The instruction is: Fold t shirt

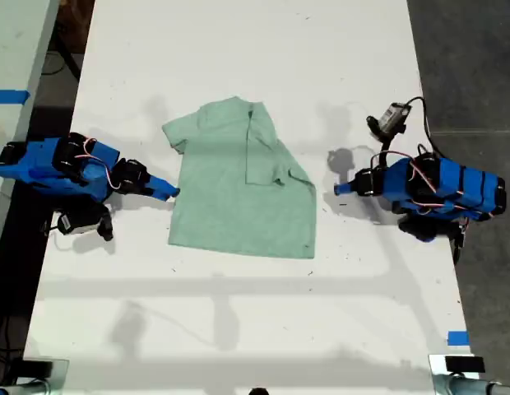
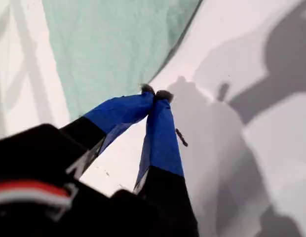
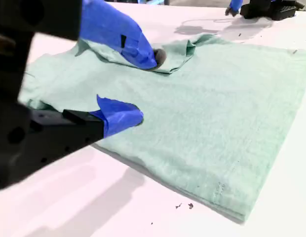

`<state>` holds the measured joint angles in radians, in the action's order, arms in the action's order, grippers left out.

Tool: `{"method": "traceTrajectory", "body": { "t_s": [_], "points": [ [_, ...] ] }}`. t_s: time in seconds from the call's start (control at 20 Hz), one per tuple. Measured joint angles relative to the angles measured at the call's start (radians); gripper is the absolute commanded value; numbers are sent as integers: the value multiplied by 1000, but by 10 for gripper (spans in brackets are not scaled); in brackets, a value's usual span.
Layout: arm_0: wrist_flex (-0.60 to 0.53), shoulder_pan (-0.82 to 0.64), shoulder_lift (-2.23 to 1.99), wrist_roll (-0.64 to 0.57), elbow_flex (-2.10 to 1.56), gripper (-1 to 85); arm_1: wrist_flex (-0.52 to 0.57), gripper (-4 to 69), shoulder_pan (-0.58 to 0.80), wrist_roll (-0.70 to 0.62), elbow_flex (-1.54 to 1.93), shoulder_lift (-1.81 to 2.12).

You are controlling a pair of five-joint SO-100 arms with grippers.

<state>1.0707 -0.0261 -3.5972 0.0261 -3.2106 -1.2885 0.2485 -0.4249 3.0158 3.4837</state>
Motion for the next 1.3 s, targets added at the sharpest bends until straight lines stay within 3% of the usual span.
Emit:
{"method": "traceTrajectory", "body": {
  "t_s": [1.3],
  "points": [
    [0,0,0,0,0,146,5,3,-8,64,26,11]
  ]
}}
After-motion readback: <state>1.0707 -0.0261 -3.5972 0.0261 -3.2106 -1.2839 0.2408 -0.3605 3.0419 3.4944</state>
